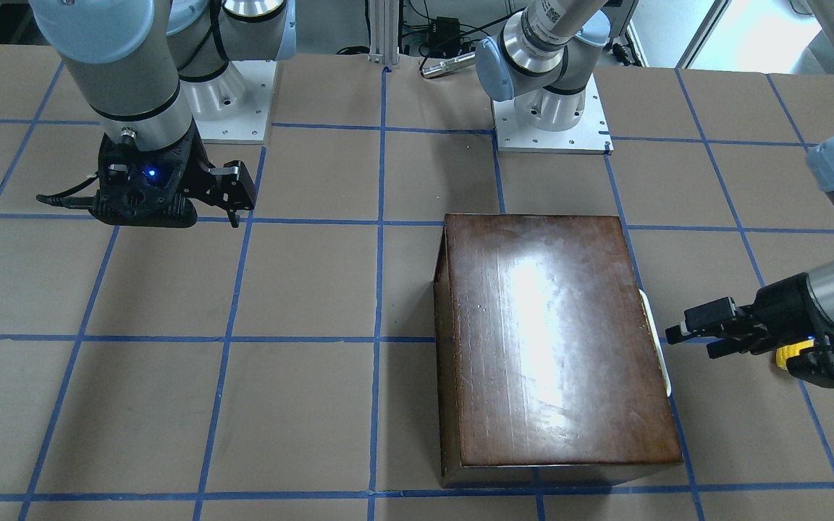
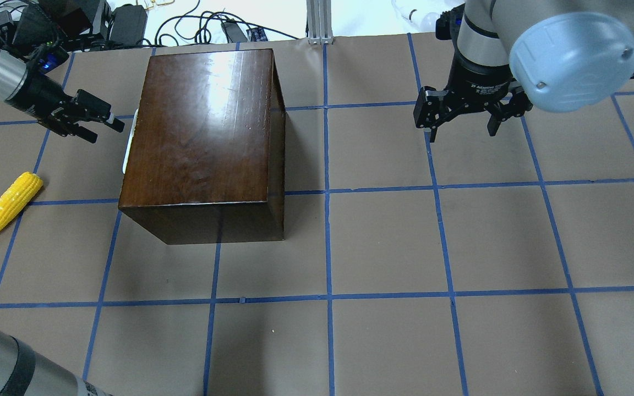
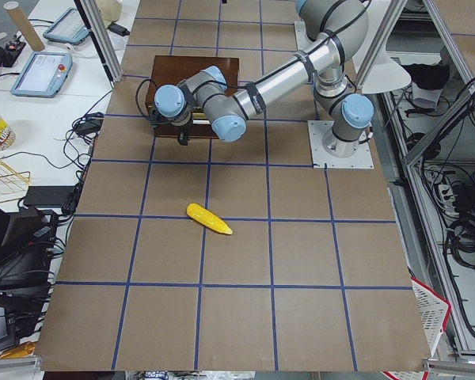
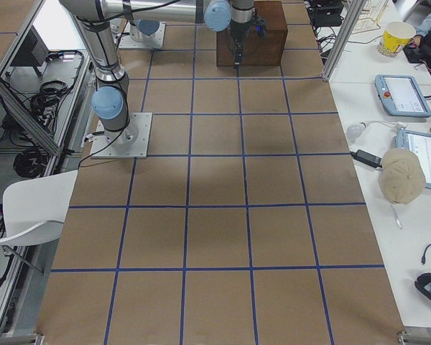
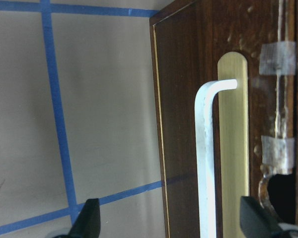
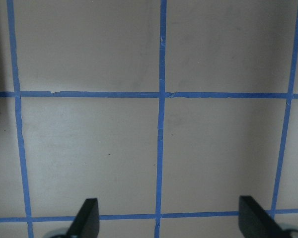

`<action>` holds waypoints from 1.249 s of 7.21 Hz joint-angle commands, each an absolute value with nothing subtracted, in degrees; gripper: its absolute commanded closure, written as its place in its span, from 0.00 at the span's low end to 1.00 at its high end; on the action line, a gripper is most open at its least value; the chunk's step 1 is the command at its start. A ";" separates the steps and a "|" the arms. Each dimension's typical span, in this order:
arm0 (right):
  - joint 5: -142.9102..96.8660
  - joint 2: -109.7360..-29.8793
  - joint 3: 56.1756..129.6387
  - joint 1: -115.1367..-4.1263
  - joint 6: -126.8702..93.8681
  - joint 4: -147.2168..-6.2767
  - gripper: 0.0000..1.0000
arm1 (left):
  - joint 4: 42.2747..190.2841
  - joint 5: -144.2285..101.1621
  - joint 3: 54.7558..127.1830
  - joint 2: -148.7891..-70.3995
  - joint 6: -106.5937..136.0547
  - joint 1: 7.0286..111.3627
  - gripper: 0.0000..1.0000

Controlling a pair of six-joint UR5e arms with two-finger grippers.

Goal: Open drawer and put corn inside
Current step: 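Move the left gripper to the white drawer handle on the cabinet side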

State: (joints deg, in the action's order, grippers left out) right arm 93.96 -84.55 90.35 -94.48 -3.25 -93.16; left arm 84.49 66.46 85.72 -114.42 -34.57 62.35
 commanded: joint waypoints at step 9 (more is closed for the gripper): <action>93.96 -84.55 90.35 -94.48 -3.25 -93.08 0.00 | 84.37 63.19 86.13 -118.12 -33.66 63.02 0.00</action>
State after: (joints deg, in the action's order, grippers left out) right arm 93.96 -84.55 90.35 -94.48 -3.25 -93.15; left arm 84.30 63.17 85.98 -118.07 -33.59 63.02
